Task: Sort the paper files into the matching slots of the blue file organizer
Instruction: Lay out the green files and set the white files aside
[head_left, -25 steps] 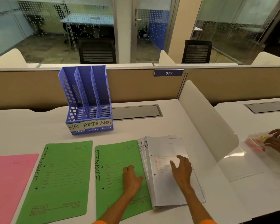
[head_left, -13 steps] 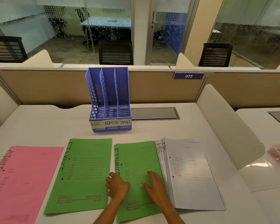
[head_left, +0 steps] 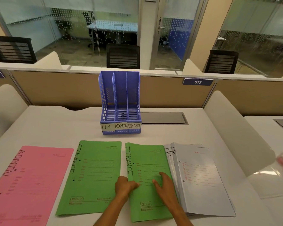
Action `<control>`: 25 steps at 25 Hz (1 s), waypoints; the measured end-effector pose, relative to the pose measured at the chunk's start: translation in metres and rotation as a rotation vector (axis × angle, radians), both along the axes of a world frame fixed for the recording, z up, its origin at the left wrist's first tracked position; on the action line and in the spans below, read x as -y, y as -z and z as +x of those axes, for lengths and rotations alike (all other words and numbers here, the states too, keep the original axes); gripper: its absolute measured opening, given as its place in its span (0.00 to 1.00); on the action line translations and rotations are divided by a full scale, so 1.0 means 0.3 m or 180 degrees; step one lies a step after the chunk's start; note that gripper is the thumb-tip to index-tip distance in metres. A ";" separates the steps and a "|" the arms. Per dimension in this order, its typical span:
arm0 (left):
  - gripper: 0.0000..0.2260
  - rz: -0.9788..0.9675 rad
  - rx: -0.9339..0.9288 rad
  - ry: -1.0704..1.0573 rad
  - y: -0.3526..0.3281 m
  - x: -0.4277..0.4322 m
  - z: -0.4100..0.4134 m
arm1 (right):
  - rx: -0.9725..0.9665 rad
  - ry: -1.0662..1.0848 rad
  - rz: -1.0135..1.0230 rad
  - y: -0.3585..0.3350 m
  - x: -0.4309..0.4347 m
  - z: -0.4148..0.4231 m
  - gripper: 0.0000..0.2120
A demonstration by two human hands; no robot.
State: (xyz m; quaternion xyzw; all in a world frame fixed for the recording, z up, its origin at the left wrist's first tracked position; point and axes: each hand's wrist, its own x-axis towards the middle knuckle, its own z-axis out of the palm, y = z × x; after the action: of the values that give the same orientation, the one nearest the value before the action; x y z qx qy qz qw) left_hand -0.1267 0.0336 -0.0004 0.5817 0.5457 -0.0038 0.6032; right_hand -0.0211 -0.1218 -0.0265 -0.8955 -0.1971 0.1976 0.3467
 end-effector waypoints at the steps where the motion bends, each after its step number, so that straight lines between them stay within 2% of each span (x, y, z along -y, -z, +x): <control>1: 0.13 -0.0029 0.0082 -0.0019 -0.016 -0.010 -0.003 | 0.0047 0.0065 0.0027 -0.009 -0.007 0.002 0.30; 4: 0.15 -0.0118 0.0289 -0.0079 -0.056 -0.051 -0.023 | 0.0154 0.0243 0.0154 -0.036 -0.032 0.021 0.29; 7: 0.14 -0.0130 0.0455 -0.0312 -0.082 -0.132 -0.072 | -0.0078 0.0456 0.0355 -0.045 -0.071 0.045 0.34; 11: 0.11 -0.0078 0.0608 -0.0541 -0.121 -0.258 -0.168 | -0.1079 0.0682 0.0700 -0.041 -0.143 0.034 0.37; 13: 0.10 -0.0060 0.0651 -0.0608 -0.134 -0.319 -0.220 | -0.1625 0.0664 0.0948 -0.050 -0.195 0.004 0.33; 15: 0.13 -0.0019 0.0651 -0.0689 -0.125 -0.386 -0.278 | -0.1823 0.0650 0.1123 -0.050 -0.261 -0.029 0.28; 18: 0.19 0.0148 0.0619 -0.0601 -0.079 -0.479 -0.354 | -0.1813 0.0595 0.1113 -0.038 -0.367 -0.079 0.28; 22: 0.11 0.0427 0.0490 -0.0655 -0.049 -0.561 -0.438 | -0.1550 0.0382 0.0894 -0.026 -0.486 -0.144 0.28; 25: 0.09 0.0668 0.0340 -0.0676 -0.022 -0.591 -0.476 | -0.1355 0.0316 0.0708 -0.014 -0.541 -0.168 0.28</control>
State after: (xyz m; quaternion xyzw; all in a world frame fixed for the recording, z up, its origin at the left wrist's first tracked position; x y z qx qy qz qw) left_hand -0.2695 0.2109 0.0062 0.5798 0.5687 0.1480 0.5643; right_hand -0.0715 0.0404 -0.0223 -0.7985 -0.0959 0.3417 0.4862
